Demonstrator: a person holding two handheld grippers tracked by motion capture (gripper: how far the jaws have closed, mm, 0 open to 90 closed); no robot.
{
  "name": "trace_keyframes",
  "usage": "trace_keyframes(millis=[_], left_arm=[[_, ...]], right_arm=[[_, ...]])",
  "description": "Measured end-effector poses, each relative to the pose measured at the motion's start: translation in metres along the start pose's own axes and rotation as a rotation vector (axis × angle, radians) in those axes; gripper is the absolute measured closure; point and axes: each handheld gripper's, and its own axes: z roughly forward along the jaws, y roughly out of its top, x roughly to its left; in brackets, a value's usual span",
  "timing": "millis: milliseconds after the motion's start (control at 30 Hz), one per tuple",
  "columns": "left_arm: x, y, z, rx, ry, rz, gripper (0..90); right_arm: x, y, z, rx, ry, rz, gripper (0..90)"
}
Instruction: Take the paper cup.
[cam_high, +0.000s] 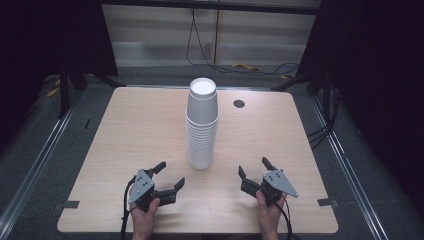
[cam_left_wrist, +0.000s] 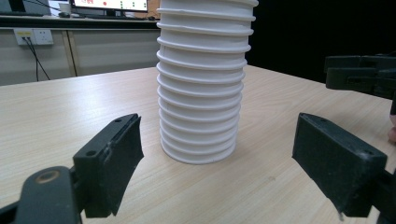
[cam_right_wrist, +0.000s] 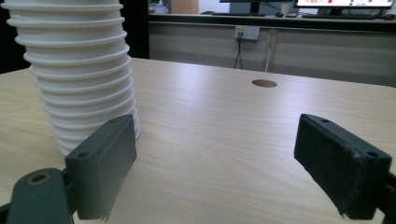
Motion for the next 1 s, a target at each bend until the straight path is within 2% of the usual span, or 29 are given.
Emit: trace_keyframes(millis=[133, 200, 333, 467, 633, 733, 800, 1000], left_arm=[[-0.001, 0.0, 0.0, -0.004, 0.002, -0.008, 15.7], [-0.001, 0.0, 0.0, -0.003, -0.001, -0.004, 15.7], [0.0, 0.0, 0.0, -0.004, -0.003, -0.005, 15.7], [-0.002, 0.0, 0.0, -0.013, -0.007, -0.003, 15.7], [-0.001, 0.0, 0.0, -0.01, -0.009, -0.006, 15.7], [-0.001, 0.0, 0.0, -0.011, -0.011, -0.004, 15.7], [-0.001, 0.0, 0.0, -0.011, -0.011, -0.005, 15.7], [-0.001, 0.0, 0.0, -0.009, -0.014, -0.005, 15.7]], right_arm=[[0.001, 0.0, 0.0, 0.003, 0.0, -0.009, 13.1], [0.002, 0.0, 0.001, 0.009, -0.022, -0.012, 13.1], [0.002, 0.001, 0.002, 0.03, -0.034, -0.007, 13.4], [0.0, 0.002, 0.004, 0.04, 0.021, 0.003, 13.4], [-0.002, 0.002, 0.005, 0.056, 0.058, 0.034, 13.4], [0.0, 0.003, 0.005, 0.062, 0.083, 0.017, 13.2], [0.001, 0.006, 0.005, 0.055, 0.122, 0.02, 13.2], [0.004, 0.019, 0.005, 0.045, 0.161, 0.01, 13.4]])
